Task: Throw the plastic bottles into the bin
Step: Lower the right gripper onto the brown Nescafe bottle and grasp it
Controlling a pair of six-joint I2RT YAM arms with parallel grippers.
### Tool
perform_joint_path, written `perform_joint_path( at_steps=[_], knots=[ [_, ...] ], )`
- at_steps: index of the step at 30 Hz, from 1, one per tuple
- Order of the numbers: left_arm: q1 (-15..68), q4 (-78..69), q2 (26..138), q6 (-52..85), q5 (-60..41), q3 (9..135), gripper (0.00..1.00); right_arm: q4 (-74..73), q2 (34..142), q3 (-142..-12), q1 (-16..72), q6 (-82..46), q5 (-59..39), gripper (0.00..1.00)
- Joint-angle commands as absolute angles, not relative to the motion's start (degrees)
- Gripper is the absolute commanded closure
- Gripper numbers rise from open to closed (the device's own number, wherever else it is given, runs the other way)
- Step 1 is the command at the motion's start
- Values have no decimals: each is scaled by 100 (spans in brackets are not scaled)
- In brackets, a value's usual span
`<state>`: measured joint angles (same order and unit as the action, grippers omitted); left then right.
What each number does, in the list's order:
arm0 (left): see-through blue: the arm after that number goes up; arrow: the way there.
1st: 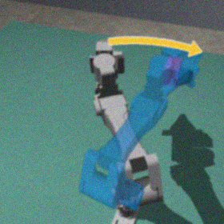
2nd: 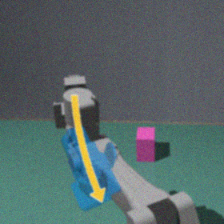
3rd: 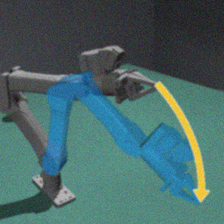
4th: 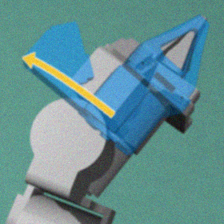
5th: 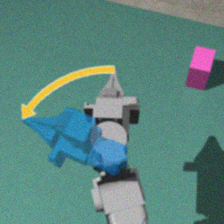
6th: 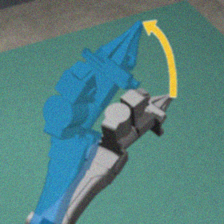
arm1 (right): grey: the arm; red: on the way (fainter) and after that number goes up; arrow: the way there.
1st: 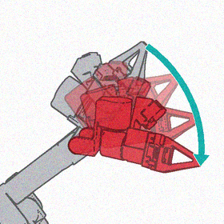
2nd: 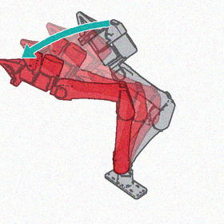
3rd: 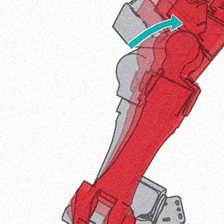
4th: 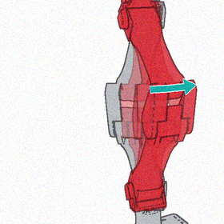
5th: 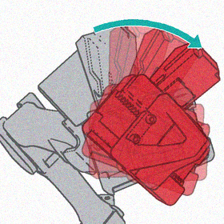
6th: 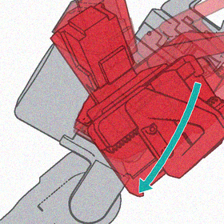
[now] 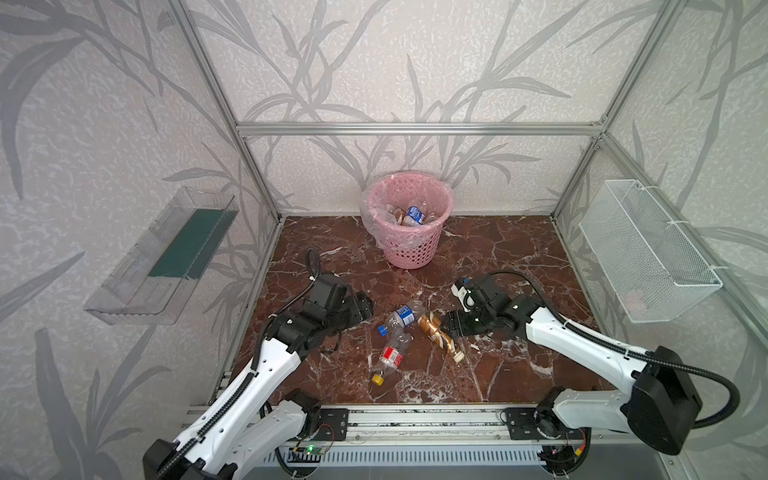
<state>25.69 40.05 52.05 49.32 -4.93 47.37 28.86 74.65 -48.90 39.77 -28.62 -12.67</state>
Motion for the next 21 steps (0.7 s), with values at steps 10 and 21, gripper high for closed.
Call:
perform_joint_path(
  at_steps=[10,21],
  knots=[
    [2523,3919,5168,4984,-555,4645,10,2603,7871,-4869,4166,-2850,-1346,22],
    [2531,3899,5220,4973,-569,4674,10,2643,8337,-5067,4234,-2681,-1367,18]
  ],
)
